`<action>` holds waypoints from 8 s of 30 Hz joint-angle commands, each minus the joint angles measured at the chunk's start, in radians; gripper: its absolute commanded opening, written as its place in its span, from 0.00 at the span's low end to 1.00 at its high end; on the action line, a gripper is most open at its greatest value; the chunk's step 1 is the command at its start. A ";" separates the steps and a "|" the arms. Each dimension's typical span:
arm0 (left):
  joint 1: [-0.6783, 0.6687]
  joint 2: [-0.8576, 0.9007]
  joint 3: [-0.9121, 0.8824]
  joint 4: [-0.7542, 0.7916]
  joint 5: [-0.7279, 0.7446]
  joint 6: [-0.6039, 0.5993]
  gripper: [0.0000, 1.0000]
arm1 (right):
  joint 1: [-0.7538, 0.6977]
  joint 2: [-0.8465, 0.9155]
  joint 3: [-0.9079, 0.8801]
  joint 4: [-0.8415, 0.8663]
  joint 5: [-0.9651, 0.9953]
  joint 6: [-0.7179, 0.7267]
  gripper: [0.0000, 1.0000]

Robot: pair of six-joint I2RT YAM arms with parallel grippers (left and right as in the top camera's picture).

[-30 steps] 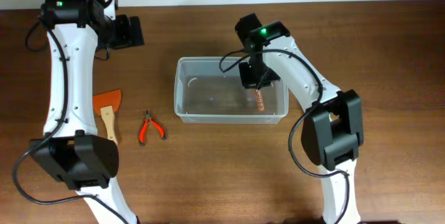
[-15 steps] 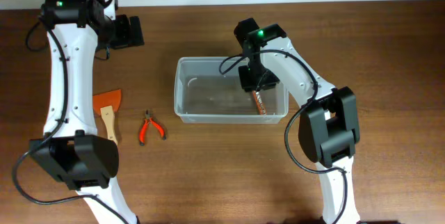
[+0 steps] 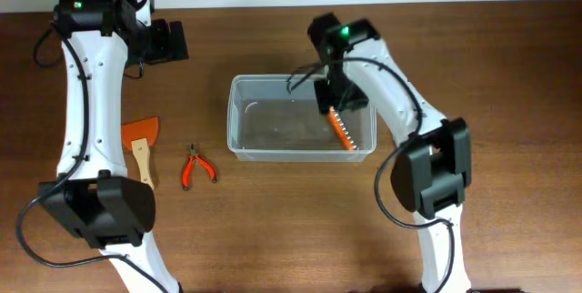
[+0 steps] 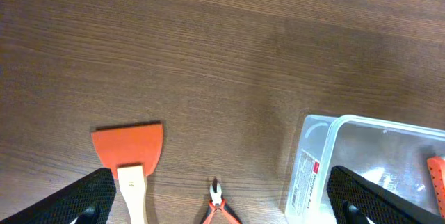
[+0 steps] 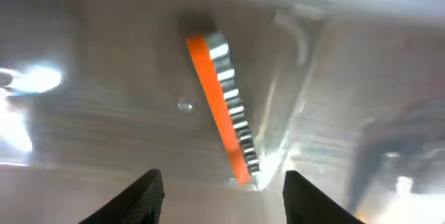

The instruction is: Pack container

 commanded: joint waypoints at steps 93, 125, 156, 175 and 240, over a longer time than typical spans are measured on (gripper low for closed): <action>0.000 -0.011 0.008 0.000 -0.010 0.005 0.99 | -0.493 -0.081 -0.510 0.175 -0.190 -0.164 0.87; 0.000 -0.011 0.008 0.000 -0.010 0.005 0.99 | -0.699 -0.081 -0.539 0.198 -0.190 -0.144 0.88; 0.000 -0.011 0.008 0.000 -0.010 0.005 0.99 | -0.677 -0.084 -0.030 -0.040 -0.121 0.212 0.99; 0.000 -0.011 0.008 0.000 -0.010 0.005 0.99 | -0.718 -0.191 0.016 -0.241 -0.039 0.599 0.99; 0.000 -0.011 0.008 0.000 -0.010 0.005 0.99 | -0.575 -0.426 -0.926 0.465 -0.048 1.076 0.99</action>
